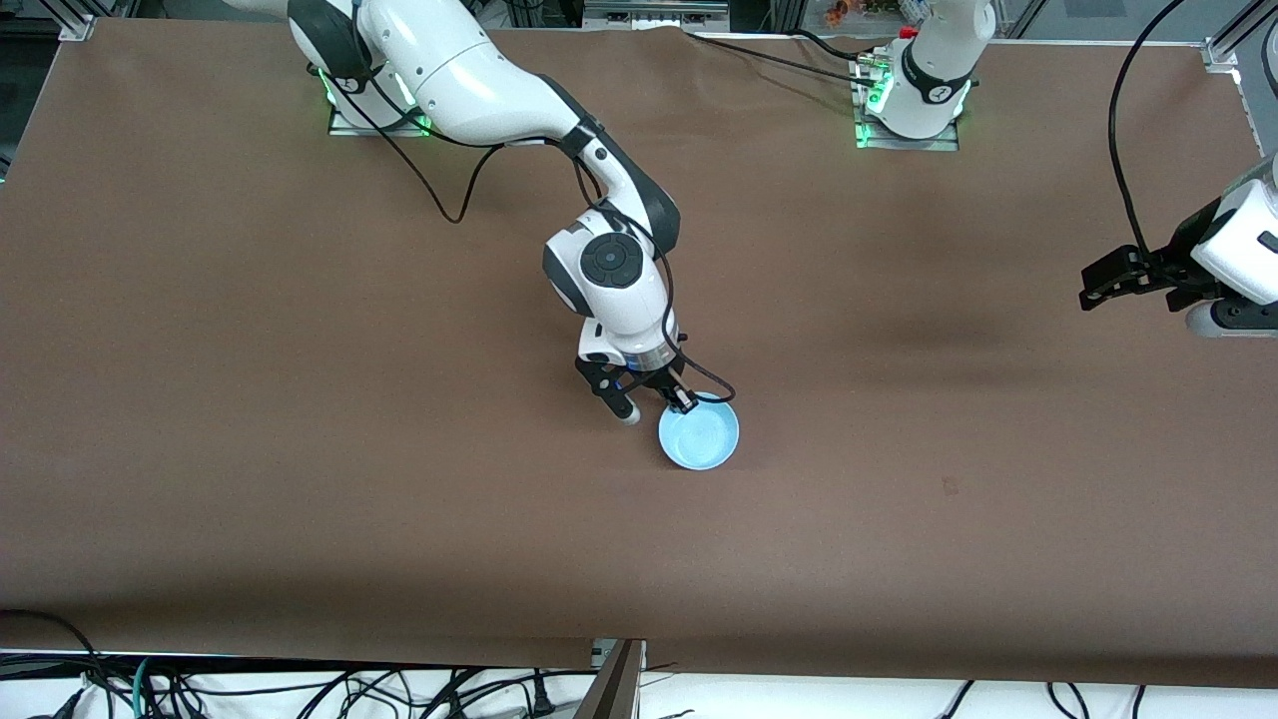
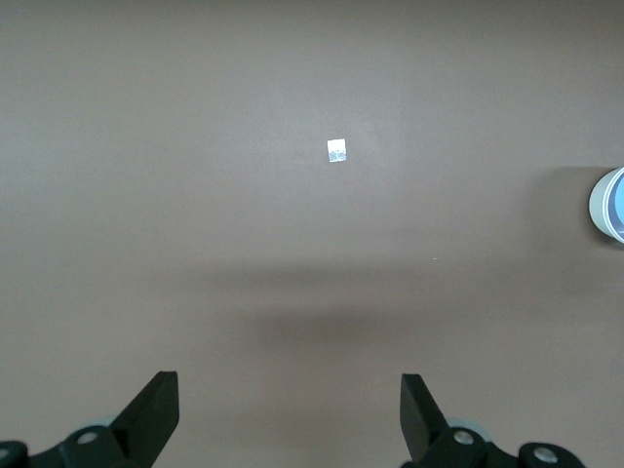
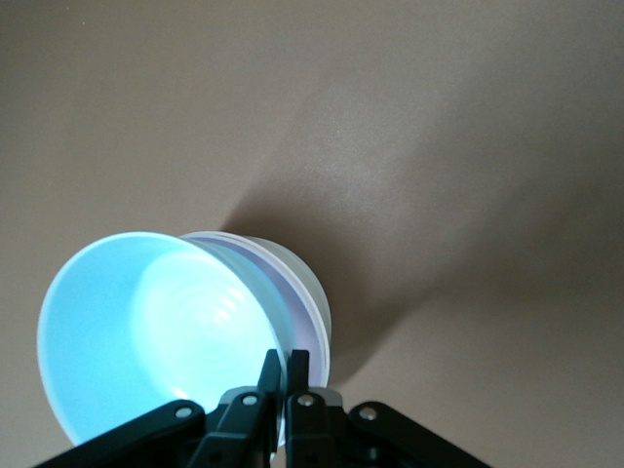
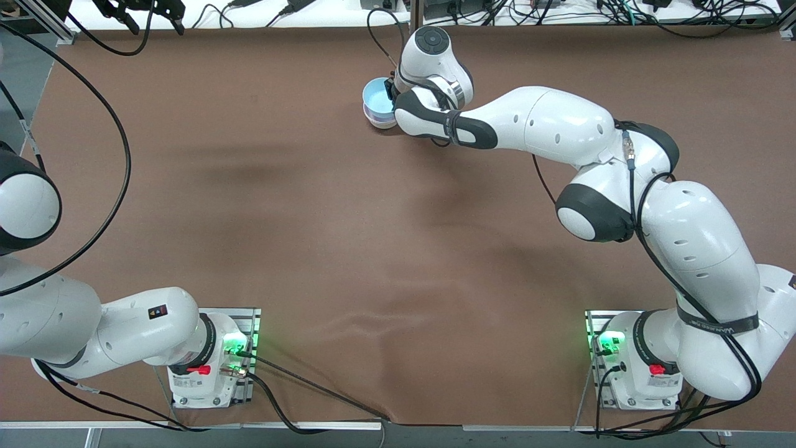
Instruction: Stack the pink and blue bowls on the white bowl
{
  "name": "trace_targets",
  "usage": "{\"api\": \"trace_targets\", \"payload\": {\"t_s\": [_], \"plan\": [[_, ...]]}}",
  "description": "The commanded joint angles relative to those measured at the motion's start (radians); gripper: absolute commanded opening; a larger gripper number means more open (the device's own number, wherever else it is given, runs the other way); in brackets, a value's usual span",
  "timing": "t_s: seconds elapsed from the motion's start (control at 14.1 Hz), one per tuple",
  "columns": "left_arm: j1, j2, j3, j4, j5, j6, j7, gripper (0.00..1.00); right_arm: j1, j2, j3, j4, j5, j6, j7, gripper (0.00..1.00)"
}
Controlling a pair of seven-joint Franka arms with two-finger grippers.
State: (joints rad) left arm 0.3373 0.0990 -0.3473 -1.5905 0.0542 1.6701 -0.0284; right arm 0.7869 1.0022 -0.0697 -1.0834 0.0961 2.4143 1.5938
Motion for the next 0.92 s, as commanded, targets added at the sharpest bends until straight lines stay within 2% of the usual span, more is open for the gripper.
{"api": "trace_targets", "payload": {"t_s": [0.0, 0.07, 0.21, 0.5, 0.64, 0.78, 0.85], "plan": [[0.008, -0.030, 0.002, -0.029, -0.025, 0.016, 0.025, 1.00, 0.003, 0.013, -0.015, 0.040, -0.010, -0.021, 0.023, 0.72], [0.008, -0.028, 0.002, -0.029, -0.025, 0.016, 0.025, 1.00, -0.003, 0.012, -0.015, 0.042, -0.010, -0.046, 0.021, 0.74], [0.008, -0.028, 0.002, -0.029, -0.025, 0.017, 0.025, 1.00, -0.015, -0.023, -0.015, 0.043, -0.010, -0.088, 0.011, 1.00], [0.008, -0.027, 0.002, -0.032, -0.025, 0.017, 0.025, 1.00, -0.086, -0.189, -0.019, 0.028, -0.015, -0.294, -0.164, 1.00], [0.006, -0.019, 0.002, -0.025, -0.027, 0.017, 0.022, 1.00, -0.153, -0.285, -0.025, 0.019, 0.004, -0.482, -0.286, 1.00], [0.006, -0.018, 0.002, -0.022, -0.027, 0.019, 0.025, 1.00, -0.221, -0.394, -0.025, -0.035, 0.005, -0.646, -0.510, 1.00], [0.006, -0.018, 0.002, -0.022, -0.025, 0.020, 0.025, 1.00, -0.254, -0.463, -0.027, -0.100, 0.016, -0.674, -0.599, 1.00]]}}
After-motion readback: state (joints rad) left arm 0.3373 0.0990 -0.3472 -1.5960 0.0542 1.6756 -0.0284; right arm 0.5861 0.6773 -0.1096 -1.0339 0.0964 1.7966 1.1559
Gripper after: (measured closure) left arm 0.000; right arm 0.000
